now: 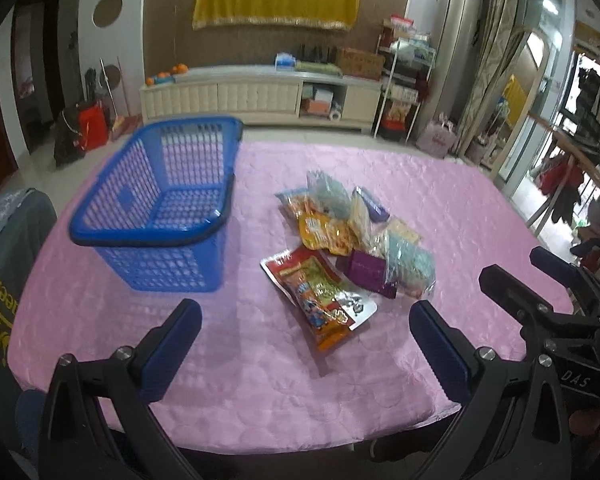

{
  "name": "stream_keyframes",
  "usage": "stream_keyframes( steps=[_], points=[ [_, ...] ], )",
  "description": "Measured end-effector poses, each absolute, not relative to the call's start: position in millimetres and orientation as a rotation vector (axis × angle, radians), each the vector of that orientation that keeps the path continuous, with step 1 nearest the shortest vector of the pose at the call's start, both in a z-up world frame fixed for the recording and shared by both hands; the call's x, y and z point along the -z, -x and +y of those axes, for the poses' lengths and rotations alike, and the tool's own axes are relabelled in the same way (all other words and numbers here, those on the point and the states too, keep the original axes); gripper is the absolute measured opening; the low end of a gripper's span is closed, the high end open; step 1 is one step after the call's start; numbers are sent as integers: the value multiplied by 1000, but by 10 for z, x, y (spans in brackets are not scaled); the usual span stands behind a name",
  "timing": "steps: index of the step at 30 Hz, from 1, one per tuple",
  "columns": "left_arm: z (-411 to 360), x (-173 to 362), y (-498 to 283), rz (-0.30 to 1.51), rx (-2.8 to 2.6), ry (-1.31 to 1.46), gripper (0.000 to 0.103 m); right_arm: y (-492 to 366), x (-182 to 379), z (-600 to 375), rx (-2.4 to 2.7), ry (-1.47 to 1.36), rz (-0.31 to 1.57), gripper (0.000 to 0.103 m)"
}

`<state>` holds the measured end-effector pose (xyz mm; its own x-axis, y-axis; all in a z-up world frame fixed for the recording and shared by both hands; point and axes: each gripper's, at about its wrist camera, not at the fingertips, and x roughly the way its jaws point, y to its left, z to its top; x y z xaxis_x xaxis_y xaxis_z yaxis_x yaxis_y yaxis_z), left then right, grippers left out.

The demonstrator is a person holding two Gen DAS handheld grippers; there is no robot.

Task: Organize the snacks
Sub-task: 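Reach the left tool to the orange sausage stick and grasp it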

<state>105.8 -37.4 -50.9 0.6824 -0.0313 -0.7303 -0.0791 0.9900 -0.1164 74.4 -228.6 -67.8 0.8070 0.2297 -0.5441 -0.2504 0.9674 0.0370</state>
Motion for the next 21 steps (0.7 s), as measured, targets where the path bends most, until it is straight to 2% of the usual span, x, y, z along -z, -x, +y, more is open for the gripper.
stream_keyframes(
  steps=[7,13,21],
  points=[
    [-426,818,-1418,933,-39,181,103,-1101,973,-2470,-221,26,670,103],
    [-451,1080,-1641,1013,-50,173,89,-1365,1228,-2581,-198,11,722,103],
    [-380,1477,-1912,1135,-76,208,84,-1509,1473,-2632,-170,21,767,103]
  ],
)
